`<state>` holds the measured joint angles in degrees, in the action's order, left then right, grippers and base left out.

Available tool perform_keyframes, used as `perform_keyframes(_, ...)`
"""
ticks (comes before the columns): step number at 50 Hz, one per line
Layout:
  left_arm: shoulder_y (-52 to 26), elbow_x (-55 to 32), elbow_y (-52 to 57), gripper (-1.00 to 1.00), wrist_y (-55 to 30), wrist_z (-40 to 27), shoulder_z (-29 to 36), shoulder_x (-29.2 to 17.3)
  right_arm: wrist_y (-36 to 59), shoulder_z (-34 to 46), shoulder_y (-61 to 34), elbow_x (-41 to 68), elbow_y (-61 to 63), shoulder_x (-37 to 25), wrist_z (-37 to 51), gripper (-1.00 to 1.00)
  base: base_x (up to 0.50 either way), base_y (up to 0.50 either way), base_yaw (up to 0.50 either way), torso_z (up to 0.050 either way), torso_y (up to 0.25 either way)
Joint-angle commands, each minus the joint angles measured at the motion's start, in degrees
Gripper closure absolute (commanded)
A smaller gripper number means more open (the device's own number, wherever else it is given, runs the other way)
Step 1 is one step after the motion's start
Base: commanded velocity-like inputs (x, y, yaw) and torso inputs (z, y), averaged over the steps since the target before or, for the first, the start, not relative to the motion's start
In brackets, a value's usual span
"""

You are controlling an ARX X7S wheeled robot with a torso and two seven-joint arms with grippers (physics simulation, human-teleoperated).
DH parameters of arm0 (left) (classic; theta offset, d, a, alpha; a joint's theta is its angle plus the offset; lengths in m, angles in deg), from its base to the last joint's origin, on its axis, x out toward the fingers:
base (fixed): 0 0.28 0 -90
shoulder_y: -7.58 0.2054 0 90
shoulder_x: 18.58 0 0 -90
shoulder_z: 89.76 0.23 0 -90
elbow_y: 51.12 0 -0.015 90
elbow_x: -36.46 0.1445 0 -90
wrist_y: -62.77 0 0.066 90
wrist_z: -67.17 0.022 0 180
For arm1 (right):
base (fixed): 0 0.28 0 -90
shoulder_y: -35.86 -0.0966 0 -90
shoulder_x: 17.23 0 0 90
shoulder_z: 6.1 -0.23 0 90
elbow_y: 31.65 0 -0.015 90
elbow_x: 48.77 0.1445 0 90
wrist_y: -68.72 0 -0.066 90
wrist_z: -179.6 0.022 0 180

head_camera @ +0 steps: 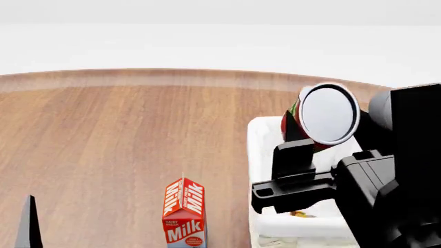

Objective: Pick up the alphabet soup and the tomato sauce, and put them in the basket.

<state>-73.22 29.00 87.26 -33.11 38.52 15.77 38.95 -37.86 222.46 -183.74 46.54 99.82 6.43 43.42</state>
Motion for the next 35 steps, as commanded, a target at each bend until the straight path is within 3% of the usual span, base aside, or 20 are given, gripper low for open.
perform_keyframes(1, 0.15, -0.18, 0.24, -1.0, 0.12, -0.16, -0.13, -0.19, -1.46, -4.6, 3.25, 4.45, -12.0, 6.94, -1.1, 1.0, 0.0, 0.0, 0.0, 0.0, 0.0)
perform_keyframes(23, 0.19, 0.07, 0.3, -1.0, 0.43, -0.23, 0.49, -0.26, -6.68, -6.75, 19.73, 10.13, -35.47, 20.98, -4.21, 1.0, 0.0, 0.0, 0.0, 0.0, 0.0)
perform_keyframes(35, -0.39, 0.0, 0.26, -1.0, 0.11, -0.16, 0.86, -0.2, -9.35, -8.39, 24.89, 10.93, -44.13, 24.74, -6.58, 1.0, 0.0, 0.0, 0.0, 0.0, 0.0)
